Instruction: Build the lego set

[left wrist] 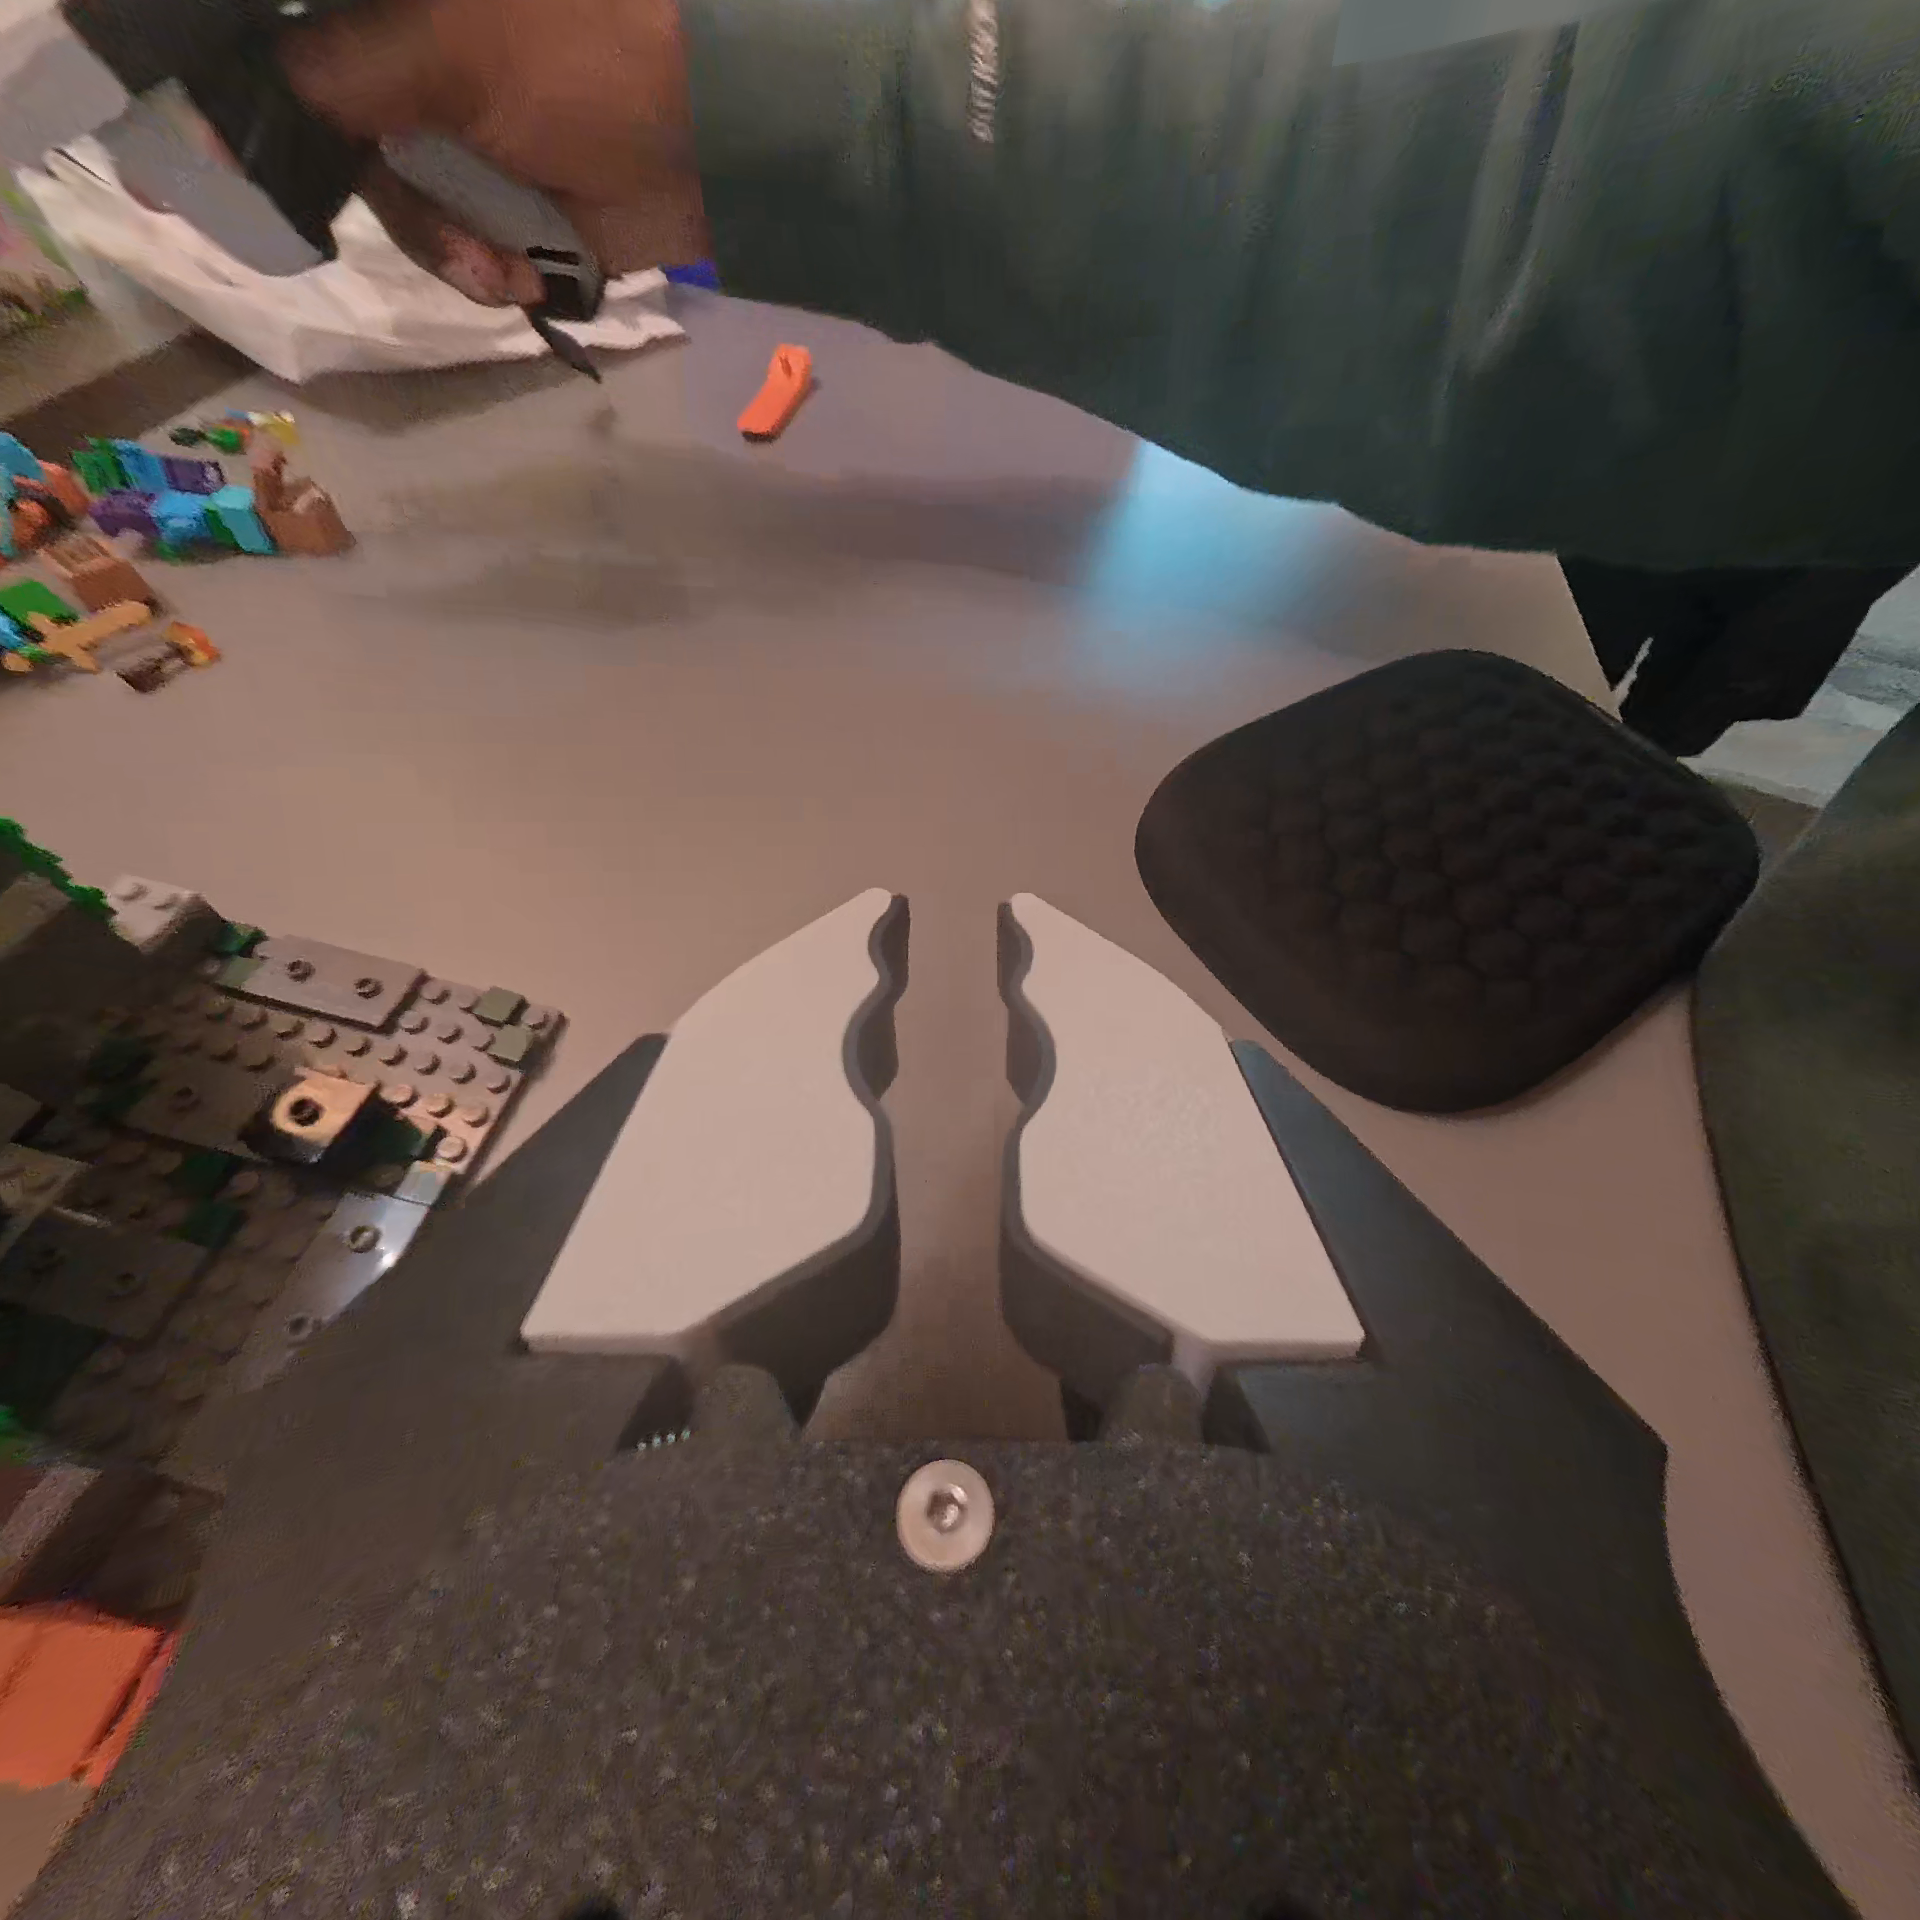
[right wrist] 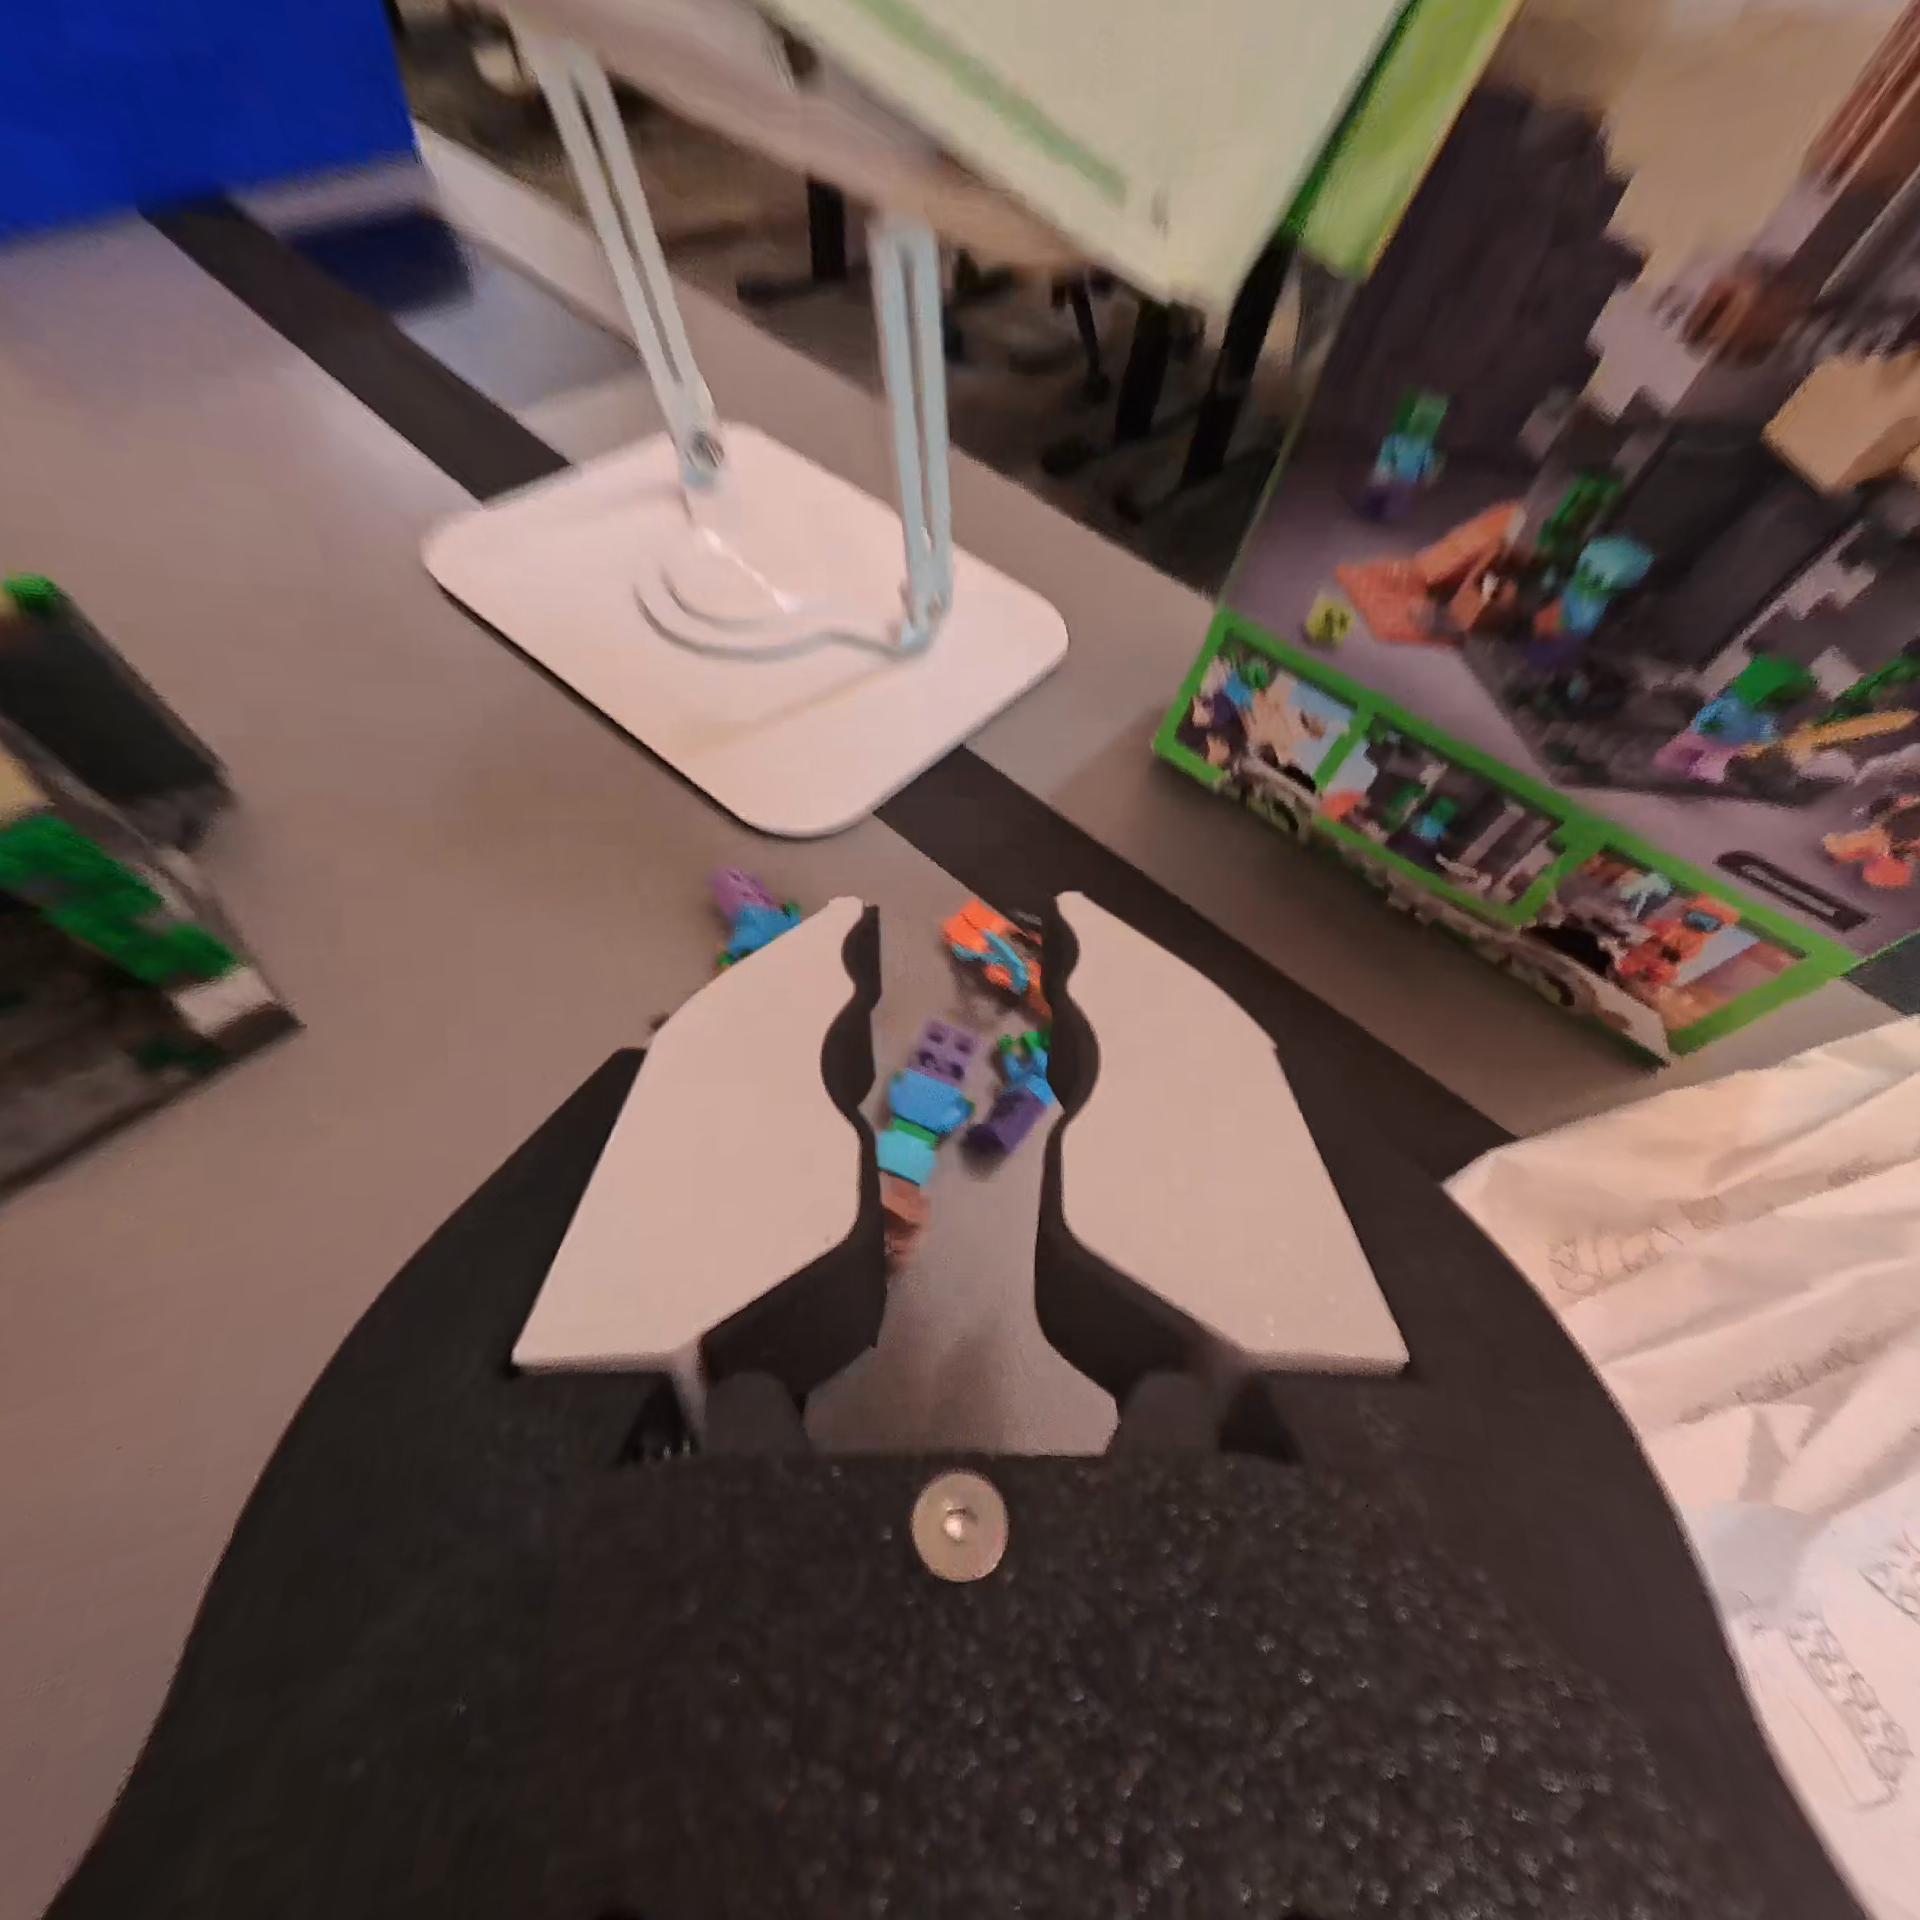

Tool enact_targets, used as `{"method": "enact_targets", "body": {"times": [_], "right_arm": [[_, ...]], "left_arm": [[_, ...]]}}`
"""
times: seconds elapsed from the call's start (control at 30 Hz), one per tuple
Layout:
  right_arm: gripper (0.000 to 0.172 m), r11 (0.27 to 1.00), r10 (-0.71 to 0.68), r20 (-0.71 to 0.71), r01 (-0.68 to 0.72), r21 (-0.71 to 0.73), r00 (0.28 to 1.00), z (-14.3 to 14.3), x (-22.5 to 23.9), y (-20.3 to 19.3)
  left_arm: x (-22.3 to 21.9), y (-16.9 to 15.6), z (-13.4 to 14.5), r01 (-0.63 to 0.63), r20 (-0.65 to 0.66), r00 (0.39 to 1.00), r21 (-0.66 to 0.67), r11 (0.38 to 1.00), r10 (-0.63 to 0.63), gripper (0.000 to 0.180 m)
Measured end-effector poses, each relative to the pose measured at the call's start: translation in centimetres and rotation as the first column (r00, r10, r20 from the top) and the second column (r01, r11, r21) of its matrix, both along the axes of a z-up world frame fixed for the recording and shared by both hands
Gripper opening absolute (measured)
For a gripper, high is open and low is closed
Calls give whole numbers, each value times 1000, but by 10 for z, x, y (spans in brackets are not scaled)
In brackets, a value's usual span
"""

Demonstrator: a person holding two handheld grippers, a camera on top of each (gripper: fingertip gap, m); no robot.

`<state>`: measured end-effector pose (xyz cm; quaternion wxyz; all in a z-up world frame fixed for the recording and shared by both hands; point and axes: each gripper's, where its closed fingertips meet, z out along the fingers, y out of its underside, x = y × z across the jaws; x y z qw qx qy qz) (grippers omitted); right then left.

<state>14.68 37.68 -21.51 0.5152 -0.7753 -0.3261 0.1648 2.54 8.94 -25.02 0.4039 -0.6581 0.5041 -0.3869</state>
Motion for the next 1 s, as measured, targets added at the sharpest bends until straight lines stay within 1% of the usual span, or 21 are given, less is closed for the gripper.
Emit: {"method": "enact_targets", "body": {"times": [0.07,0.17,0.23,0.3,0.4,0.53,0.6,0.7,0.77,0.87,1.0], "right_arm": [[31,999,12,-64,-9,43,998,20,-9,-18],[33,995,18,-121,-5,101,992,39,-21,-51],[33,993,10,-169,10,115,986,45,-29,-73],[27,991,-7,-208,35,128,978,47,-36,-92],[18,989,-35,-204,63,131,978,42,-45,-113],[0,986,-65,-227,98,137,972,40,-57,-133],[0,986,-44,-267,85,145,963,41,-66,-144],[0,983,-15,-259,63,175,966,36,-78,-153],[0,982,-10,-258,58,181,966,28,-84,-156],[0,989,3,-264,36,143,964,12,-95,-160],[0,988,16,-178,12,157,984,-9,-101,-161]], "left_arm": [[-3,4,7,-24,25,999,16,1000,23,14],[-8,11,15,-63,62,996,38,997,61,9],[-12,16,21,-92,85,993,57,994,87,4],[-16,22,26,-129,106,987,78,989,120,0],[-24,31,36,-185,142,975,101,978,170,0],[-38,45,49,-262,188,954,134,956,235,0],[-48,53,56,-313,215,937,159,936,277,0],[-64,66,66,-393,254,904,175,903,345,0],[-76,76,70,-451,275,877,183,873,395,0],[-92,90,70,-521,287,839,176,835,463,0],[-110,105,68,-591,303,792,166,789,530,0]]}}
